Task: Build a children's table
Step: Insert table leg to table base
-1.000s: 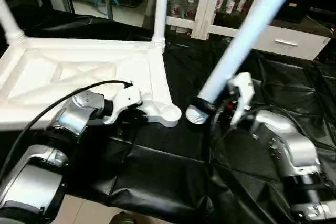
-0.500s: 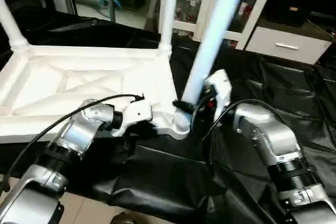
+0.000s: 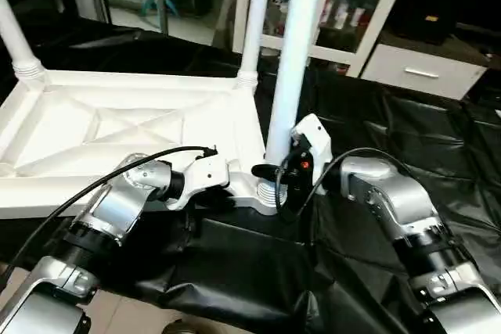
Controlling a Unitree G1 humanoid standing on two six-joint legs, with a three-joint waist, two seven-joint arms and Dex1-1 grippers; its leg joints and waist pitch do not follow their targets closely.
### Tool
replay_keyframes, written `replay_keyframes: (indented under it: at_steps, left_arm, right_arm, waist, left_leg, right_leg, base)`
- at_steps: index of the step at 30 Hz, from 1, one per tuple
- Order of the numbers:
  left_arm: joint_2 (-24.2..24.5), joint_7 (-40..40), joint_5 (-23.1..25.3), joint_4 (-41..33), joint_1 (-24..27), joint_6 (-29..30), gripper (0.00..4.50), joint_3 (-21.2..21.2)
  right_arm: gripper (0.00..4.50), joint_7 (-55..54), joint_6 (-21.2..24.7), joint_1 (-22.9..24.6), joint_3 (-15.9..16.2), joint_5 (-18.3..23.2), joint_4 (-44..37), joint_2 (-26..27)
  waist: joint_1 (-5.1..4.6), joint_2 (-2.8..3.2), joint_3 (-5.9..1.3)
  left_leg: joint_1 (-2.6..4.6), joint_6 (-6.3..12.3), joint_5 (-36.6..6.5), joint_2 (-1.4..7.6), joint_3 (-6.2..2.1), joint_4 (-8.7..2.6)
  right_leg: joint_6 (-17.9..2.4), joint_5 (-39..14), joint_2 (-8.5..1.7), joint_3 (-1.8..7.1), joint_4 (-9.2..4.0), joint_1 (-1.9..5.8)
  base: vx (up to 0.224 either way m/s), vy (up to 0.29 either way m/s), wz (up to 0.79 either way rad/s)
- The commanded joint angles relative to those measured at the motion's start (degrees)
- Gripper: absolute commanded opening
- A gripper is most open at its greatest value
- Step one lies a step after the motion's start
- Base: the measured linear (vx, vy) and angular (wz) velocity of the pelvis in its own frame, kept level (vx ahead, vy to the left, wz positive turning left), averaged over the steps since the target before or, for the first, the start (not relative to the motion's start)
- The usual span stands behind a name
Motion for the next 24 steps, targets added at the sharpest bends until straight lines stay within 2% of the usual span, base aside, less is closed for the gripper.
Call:
replay_keyframes:
  at_steps: [1, 6, 7, 10, 15, 17, 24]
  left_arm:
    - [-0.8, -0.9, -0.2, -0.8, 1.7, 0.5, 0.00, -1.9]
    - [-0.7, -0.7, -0.1, -1.2, 1.8, 1.0, 0.00, -1.8]
    - [-0.6, -0.7, -0.2, -1.4, 1.9, 1.3, 0.00, -1.8]
    - [-0.6, -0.6, -0.2, -1.3, 1.8, 1.3, 0.00, -1.8]
    - [-0.7, -0.3, -0.2, -1.4, 1.8, 1.4, 0.00, -1.6]
    - [-0.7, 0.0, -0.2, -1.3, 1.7, 1.4, 0.00, -1.5]
    - [-1.2, 0.8, -0.2, -0.7, 1.4, 1.0, 0.00, -1.2]
  right_arm:
    - [1.87, -0.4, 0.8, -0.3, -0.1, -0.8, 3.3, 0.4]
    - [1.87, -0.9, 1.3, -0.4, -2.6, 1.3, 5.1, 2.0]
    - [1.87, -1.2, 1.4, 0.0, -3.5, 1.8, 6.0, 2.4]
    - [1.87, -1.4, 0.8, 0.6, -4.0, 1.9, 7.1, 2.5]
    - [1.87, -1.8, -1.0, 2.6, -6.0, 2.5, 8.6, 3.1]
    - [1.87, -3.2, -4.0, 4.6, -8.5, 3.3, 9.1, 4.3]
    - [1.87, -4.1, -10.8, 10.1, -12.3, 5.6, 9.4, 6.8]
  waist:
    - [-0.26, 0.83, -3.62]
    - [-0.38, 0.74, -3.75]
    - [-0.50, 0.51, -3.80]
    - [-0.54, 0.70, -3.77]
    - [-0.55, 0.66, -3.74]
    - [-0.53, 0.80, -3.79]
    - [-0.39, 0.83, -3.74]
  left_leg:
    - [0.79, -3.85, -18.8, 1.81, -0.55, -4.57]
    - [0.91, -4.03, -19.5, 1.85, -0.62, -4.59]
    - [0.85, -3.88, -19.0, 1.86, -0.58, -4.54]
    - [0.89, -3.81, -18.9, 1.84, -0.55, -4.53]
    - [0.87, -3.92, -19.9, 1.86, -0.58, -4.58]
    - [0.96, -3.97, -20.0, 1.92, -0.64, -4.62]
    - [1.03, -3.54, -21.2, 1.95, -0.61, -4.74]
  right_leg:
    - [-8.1, -15.4, -2.41, 2.04, -3.59, 2.38]
    - [-8.3, -14.7, -2.39, 2.00, -3.58, 2.38]
    - [-8.6, -14.0, -2.37, 1.99, -3.50, 2.42]
    - [-8.8, -13.9, -2.34, 1.98, -3.53, 2.37]
    - [-8.5, -15.2, -2.44, 1.99, -3.70, 2.34]
    - [-8.5, -15.0, -2.43, 1.98, -3.67, 2.29]
    - [-8.6, -15.3, -2.38, 2.02, -3.91, 2.17]
  base:
    - [0.000, 0.000, 0.00]
    - [0.000, 0.000, 0.00]
    - [0.000, 0.000, 0.00]
    - [0.000, 0.000, 0.00]
    - [0.000, 0.000, 0.00]
    - [0.000, 0.000, 0.00]
    - [0.000, 0.000, 0.00]
